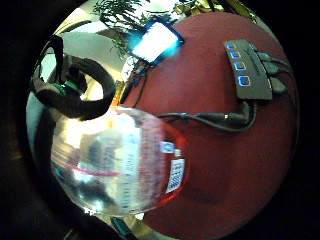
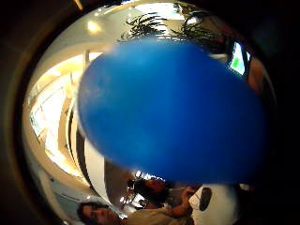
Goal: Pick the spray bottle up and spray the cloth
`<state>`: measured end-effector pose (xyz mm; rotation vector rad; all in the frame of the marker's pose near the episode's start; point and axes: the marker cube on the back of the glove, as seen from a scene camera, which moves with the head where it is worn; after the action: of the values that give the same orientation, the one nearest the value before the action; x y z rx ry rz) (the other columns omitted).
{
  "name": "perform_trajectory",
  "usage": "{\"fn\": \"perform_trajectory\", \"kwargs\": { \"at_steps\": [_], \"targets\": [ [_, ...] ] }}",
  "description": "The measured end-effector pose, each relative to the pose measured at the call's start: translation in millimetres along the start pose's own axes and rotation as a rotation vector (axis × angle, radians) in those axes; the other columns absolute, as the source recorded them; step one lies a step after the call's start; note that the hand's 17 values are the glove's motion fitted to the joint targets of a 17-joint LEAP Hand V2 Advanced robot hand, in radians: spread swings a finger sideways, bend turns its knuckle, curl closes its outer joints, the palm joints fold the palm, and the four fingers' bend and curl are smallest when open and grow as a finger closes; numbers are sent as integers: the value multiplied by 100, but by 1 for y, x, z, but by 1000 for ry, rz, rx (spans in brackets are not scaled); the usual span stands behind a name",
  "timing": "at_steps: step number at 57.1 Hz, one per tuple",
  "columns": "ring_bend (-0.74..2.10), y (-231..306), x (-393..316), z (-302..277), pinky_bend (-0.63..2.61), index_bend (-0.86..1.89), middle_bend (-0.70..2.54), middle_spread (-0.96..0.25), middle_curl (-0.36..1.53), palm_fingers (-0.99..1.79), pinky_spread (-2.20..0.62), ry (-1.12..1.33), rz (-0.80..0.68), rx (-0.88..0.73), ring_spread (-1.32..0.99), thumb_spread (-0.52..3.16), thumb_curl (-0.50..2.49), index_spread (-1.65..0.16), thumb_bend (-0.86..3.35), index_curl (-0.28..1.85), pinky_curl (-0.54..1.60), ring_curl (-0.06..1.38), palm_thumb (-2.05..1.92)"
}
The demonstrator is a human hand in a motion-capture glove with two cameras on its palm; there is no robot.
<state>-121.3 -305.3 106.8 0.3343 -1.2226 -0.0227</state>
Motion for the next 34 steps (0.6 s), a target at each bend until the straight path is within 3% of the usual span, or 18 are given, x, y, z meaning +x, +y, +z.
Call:
{"fn": "perform_trajectory", "kwargs": {
  "at_steps": [6, 10, 14, 22, 34],
  "targets": [
    [54, 2, -22, -19, 34, 22, 42, -9, 45, 124, -11, -128, -56, 64, -12, 72, 49, -22, 8, 31, 36, 40, 101],
    [55, 9, -47, -31, 37, 19, 45, -12, 47, 128, -14, -141, -127, 27, -13, 66, 51, -22, 5, 33, 37, 41, 103],
    [57, 12, -78, -41, 41, 20, 48, -14, 49, 135, -19, -114, -108, -40, -15, 59, 54, -23, 1, 36, 39, 42, 103],
    [59, 21, -129, -36, 42, 23, 52, -17, 51, 135, -24, 61, -79, -297, -17, 47, 59, -24, -3, 41, 40, 45, 103],
    [60, 24, -144, -4, 45, 23, 54, -18, 52, 134, -26, 491, 184, -843, -18, 40, 64, -25, -3, 47, 41, 46, 102]
  ]
}}
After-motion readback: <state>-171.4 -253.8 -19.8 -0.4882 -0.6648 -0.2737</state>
